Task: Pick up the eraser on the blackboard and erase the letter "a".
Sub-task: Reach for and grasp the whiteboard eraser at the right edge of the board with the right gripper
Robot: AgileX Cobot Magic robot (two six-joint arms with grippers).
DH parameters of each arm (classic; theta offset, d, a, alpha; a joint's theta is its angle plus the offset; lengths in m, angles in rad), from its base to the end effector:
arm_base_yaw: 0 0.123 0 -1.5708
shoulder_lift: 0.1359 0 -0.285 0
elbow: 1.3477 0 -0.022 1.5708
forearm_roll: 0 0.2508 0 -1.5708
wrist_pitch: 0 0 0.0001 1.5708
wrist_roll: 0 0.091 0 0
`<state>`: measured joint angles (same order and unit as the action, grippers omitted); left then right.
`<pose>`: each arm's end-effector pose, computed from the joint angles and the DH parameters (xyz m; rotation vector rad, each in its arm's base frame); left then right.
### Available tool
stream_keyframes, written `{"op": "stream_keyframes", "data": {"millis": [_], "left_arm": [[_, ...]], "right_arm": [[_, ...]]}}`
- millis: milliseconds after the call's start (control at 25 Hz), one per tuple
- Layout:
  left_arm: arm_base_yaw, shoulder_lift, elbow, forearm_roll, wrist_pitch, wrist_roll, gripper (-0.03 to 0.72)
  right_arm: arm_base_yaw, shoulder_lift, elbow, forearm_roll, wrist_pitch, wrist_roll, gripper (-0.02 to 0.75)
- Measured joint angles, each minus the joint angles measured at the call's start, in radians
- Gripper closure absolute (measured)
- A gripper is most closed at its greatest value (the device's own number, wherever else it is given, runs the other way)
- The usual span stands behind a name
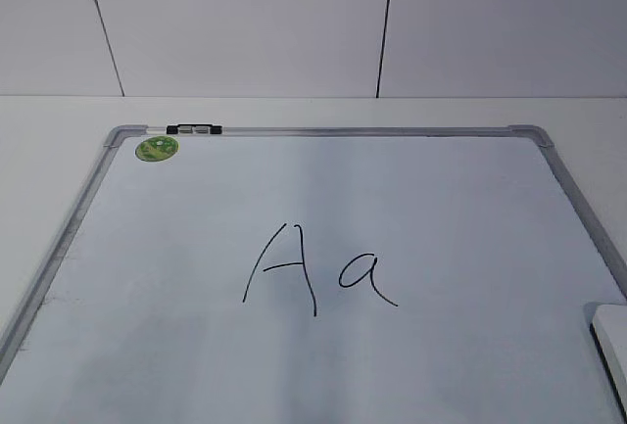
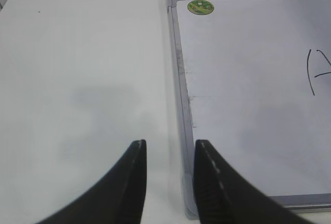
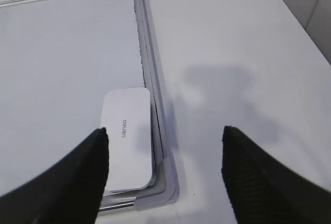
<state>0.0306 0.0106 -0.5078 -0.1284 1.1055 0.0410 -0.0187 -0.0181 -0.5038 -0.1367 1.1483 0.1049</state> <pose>-0.0061 -0.0106 0.2765 0.0201 2.0867 -0.1114 -0.0125 -0.0111 0.2719 0.1453 2.0989 -0.1133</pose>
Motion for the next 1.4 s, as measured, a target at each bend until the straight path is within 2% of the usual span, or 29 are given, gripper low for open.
{"op": "stream_keyframes", "data": {"millis": [1160,1400], "left_arm": [[0.0,0.0,0.0,0.0,0.0,0.0,0.454],[0.0,0.0,0.0,0.0,0.0,0.0,0.454]], "right_arm": [[0.0,0.0,0.0,0.0,0.0,0.0,0.208],[0.0,0.0,0.0,0.004,0.0,0.0,0.086]]}}
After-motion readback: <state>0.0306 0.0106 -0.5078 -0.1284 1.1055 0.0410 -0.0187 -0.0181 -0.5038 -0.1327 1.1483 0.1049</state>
